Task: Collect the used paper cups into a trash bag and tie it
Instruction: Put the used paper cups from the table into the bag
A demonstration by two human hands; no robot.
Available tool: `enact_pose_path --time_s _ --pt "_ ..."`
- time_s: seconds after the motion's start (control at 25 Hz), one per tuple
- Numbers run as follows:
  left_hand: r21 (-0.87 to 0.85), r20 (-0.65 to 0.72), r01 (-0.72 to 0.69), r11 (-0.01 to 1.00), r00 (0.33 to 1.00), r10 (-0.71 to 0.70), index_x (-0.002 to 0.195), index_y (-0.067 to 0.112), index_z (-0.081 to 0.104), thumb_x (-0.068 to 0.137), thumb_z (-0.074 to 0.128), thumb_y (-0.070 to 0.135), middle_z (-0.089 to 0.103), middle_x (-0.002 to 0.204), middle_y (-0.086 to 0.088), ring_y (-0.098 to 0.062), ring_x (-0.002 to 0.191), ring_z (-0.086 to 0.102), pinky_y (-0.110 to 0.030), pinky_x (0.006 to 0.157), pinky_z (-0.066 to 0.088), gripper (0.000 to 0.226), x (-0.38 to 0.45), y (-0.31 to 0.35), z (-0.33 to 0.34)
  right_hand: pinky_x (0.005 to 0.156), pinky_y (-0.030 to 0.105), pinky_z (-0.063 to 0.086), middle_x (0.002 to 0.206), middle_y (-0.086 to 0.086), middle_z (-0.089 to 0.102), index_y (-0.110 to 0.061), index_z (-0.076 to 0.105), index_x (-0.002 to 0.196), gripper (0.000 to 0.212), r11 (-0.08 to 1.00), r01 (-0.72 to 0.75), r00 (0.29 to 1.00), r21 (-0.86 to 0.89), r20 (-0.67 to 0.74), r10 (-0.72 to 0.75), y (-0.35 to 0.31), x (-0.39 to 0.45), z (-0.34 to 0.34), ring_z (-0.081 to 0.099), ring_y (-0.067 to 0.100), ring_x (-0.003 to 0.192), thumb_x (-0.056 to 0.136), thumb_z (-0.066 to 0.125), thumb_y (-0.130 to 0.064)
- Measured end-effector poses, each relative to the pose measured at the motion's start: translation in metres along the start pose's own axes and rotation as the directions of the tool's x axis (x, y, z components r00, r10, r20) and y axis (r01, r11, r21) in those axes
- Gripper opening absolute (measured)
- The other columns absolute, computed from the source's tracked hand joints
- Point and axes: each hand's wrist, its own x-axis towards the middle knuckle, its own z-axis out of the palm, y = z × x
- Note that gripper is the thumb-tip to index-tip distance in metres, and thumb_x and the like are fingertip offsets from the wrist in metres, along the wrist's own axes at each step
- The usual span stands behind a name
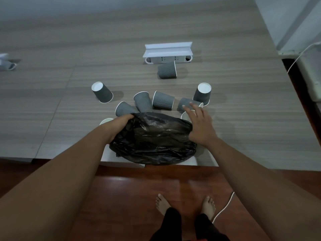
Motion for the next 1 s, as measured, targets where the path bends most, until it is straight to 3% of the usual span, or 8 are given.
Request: enact_pose_path --time_s 0.12,0.24,0.36,0.48,0.64,0.76,0.88,1.0 --pt "0.030 0.053 0.031 0.999 0.998 -0.032 0.106 0.010 0.076 0.089 0.055 0.053 0.077 0.099 -0.017 -0.037 0.094 0.072 -0.044 0.084 0.059 0.050 0.009 0.001 -0.013 0.107 0.047 0.028 0.163 -0.007 0.015 -0.036 0.018 0.154 0.103 0.967 0.120 0.989 -0.226 0.106 -0.098 0.019 0.005 -0.005 0.023 0.031 0.139 0.066 0.073 -0.028" --pt "0.018 0.073 0.023 1.000 0.997 -0.025 0.098 0.011 0.076 0.091 0.053 0.053 0.077 0.093 -0.016 -0.032 0.077 0.075 -0.039 0.074 0.061 0.048 0.015 0.003 -0.018 0.105 0.046 0.030 0.163 -0.010 0.016 -0.034 0.017 0.155 0.098 0.888 0.262 0.958 -0.378 0.215 -0.191 0.031 0.014 -0.015 0.030 0.033 0.136 0.073 0.067 -0.020" --pt "0.031 0.089 0.016 0.999 0.996 -0.019 0.100 0.012 0.076 0.090 0.054 0.054 0.077 0.094 -0.017 -0.032 0.079 0.074 -0.038 0.070 0.061 0.048 0.018 0.005 -0.018 0.102 0.043 0.033 0.159 -0.008 0.026 -0.033 0.018 0.155 0.099 0.813 0.335 0.937 -0.477 0.261 -0.232 0.029 0.025 -0.017 0.036 0.031 0.130 0.071 0.066 -0.014" --pt "0.041 0.099 0.019 0.999 0.995 -0.023 0.098 0.012 0.075 0.090 0.055 0.052 0.077 0.085 -0.015 -0.030 0.070 0.073 -0.035 0.062 0.061 0.045 0.018 0.006 -0.018 0.095 0.043 0.037 0.140 0.005 0.045 -0.024 0.033 0.149 0.090 0.798 0.332 0.941 -0.502 0.231 -0.247 0.026 0.028 -0.023 0.043 0.032 0.118 0.069 0.072 -0.034" --pt "0.026 0.121 0.037 0.999 0.992 -0.040 0.090 0.012 0.072 0.094 0.051 0.049 0.075 0.070 -0.012 -0.027 0.055 0.071 -0.033 0.051 0.060 0.042 0.020 0.008 -0.020 0.092 0.045 0.039 0.123 0.016 0.047 -0.011 0.048 0.133 0.081 0.966 0.009 0.996 -0.258 -0.085 -0.032 0.022 0.007 -0.040 0.046 0.039 0.111 0.062 0.078 -0.036" --pt "0.014 0.146 0.057 0.998 0.988 -0.058 0.091 0.012 0.073 0.092 0.052 0.052 0.076 0.077 -0.013 -0.027 0.058 0.072 -0.033 0.058 0.060 0.045 0.021 0.008 -0.020 0.094 0.035 0.040 0.120 0.013 0.050 -0.007 0.051 0.127 0.084 0.956 -0.177 0.942 0.235 -0.239 0.234 0.006 -0.021 -0.050 0.047 0.028 0.112 0.055 0.089 -0.027" --pt "0.006 0.155 0.050 0.999 0.987 -0.051 0.107 0.012 0.074 0.089 0.055 0.053 0.076 0.100 -0.015 -0.030 0.075 0.072 -0.038 0.074 0.059 0.048 0.020 0.009 -0.019 0.080 0.024 0.050 0.111 0.006 0.063 -0.009 0.057 0.116 0.083 0.478 -0.201 0.951 0.855 0.052 0.306 -0.038 -0.043 -0.049 0.062 0.014 0.098 0.041 0.086 -0.026" --pt "0.030 0.163 0.050 0.998 0.985 -0.055 0.093 0.013 0.073 0.089 0.055 0.054 0.075 0.090 -0.014 -0.029 0.074 0.069 -0.037 0.078 0.057 0.044 0.016 0.009 -0.015 0.077 0.033 0.054 0.102 0.010 0.068 -0.008 0.058 0.109 0.079 0.161 -0.409 0.907 0.898 0.382 0.178 -0.081 -0.037 -0.013 0.066 0.021 0.093 0.033 0.078 -0.015"
